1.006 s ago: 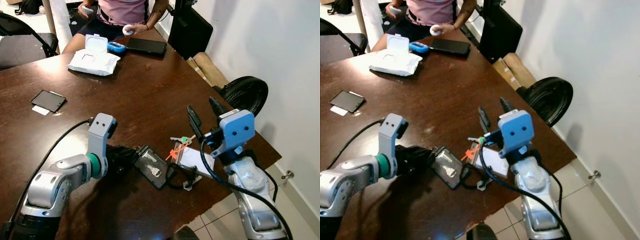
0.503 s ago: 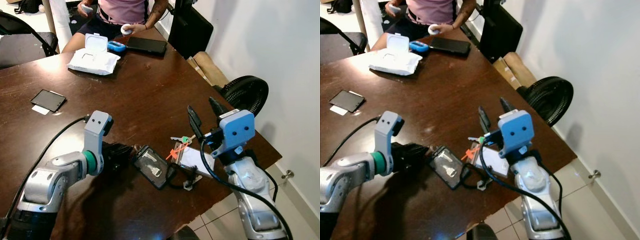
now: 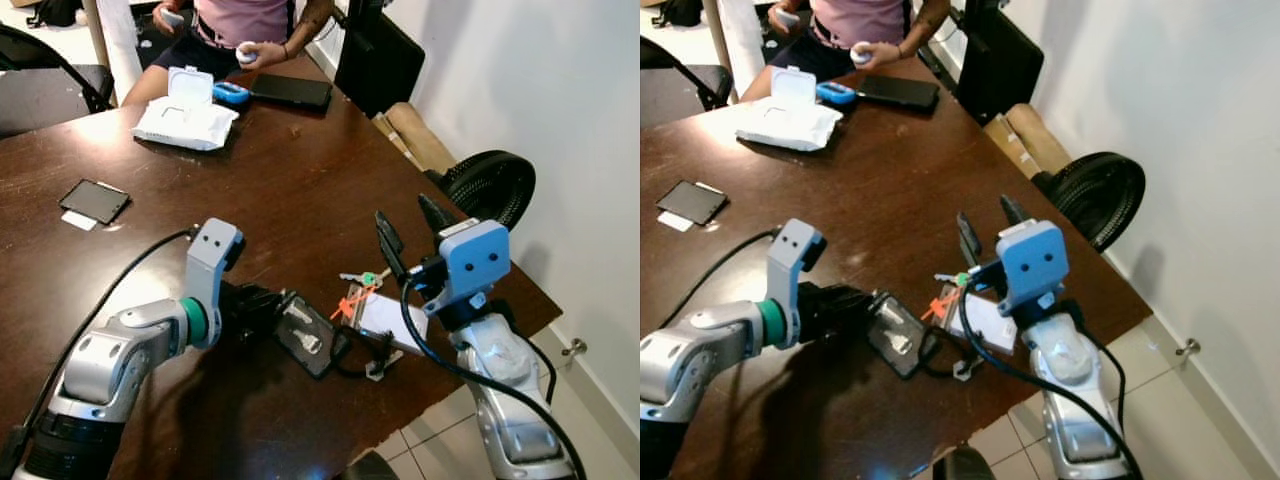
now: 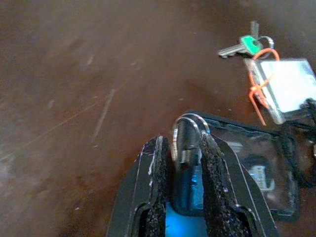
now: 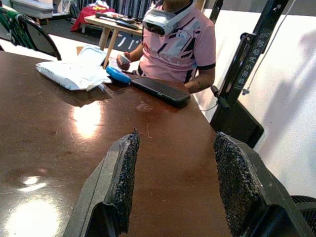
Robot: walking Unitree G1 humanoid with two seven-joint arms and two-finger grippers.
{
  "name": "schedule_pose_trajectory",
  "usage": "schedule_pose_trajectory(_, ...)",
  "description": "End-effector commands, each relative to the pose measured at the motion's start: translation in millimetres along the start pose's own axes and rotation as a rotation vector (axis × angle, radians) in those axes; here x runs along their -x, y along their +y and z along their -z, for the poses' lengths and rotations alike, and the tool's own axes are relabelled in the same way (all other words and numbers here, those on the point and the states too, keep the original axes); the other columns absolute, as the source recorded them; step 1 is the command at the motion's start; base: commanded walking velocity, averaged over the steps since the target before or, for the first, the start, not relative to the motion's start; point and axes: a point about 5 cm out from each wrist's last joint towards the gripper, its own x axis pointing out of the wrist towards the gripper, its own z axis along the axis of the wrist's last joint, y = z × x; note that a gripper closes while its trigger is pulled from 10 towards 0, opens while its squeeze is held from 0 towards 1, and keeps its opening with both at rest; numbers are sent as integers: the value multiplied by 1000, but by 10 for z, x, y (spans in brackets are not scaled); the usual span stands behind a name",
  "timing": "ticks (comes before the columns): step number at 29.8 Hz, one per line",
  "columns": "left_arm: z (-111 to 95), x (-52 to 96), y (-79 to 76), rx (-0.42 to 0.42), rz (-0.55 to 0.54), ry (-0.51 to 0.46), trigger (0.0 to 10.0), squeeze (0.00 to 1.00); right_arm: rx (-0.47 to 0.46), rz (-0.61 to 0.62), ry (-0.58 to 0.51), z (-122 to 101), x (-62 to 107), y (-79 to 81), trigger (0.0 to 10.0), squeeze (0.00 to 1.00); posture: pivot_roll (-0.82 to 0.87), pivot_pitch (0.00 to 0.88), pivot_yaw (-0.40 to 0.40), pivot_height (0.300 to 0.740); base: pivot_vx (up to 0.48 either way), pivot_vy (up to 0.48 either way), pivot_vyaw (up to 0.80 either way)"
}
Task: Hang keys on a hook
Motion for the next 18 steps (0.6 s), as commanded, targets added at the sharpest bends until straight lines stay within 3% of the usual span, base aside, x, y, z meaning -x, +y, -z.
schedule_pose_trajectory(1,33,-10,-71,-19,42,9,10000,0,-2,6,5,8,16,8,10000,0,-38,131,58,740,0,0,0)
schedule_pose_trajectory(18,156,1,-103,3,59,37,10000,0,-3,8,8,9,25,8,10000,0,-36,142,59,740,0,0,0)
